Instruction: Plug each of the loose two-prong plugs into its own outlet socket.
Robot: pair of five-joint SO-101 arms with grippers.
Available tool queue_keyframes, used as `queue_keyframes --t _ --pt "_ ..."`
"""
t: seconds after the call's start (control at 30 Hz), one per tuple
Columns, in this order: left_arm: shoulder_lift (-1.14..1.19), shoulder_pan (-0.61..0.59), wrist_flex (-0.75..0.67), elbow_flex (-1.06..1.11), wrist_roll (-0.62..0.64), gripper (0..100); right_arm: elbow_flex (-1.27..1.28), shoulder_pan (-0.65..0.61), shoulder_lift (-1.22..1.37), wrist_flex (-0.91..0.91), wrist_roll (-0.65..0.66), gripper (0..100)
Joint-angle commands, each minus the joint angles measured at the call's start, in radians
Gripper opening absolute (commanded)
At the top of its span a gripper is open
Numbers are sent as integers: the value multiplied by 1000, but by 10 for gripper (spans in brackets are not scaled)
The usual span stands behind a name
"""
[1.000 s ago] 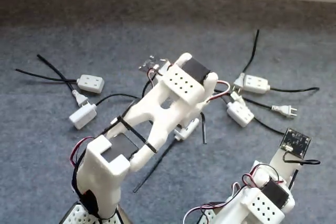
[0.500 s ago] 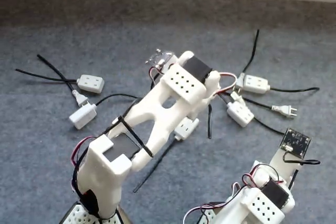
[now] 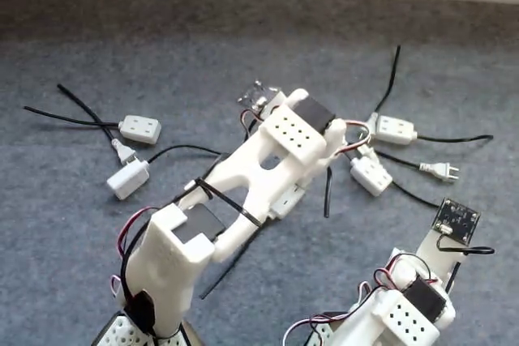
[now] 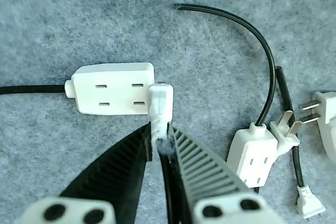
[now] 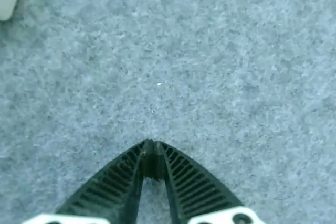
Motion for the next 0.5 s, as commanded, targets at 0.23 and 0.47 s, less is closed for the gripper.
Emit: queue_keyframes --t 0.23,0.47 --pt "-165 21 97 -4 -5 8 31 1 12 -30 12 7" --pt "-162 -18 129 21 -5 10 33 1 12 -30 12 7"
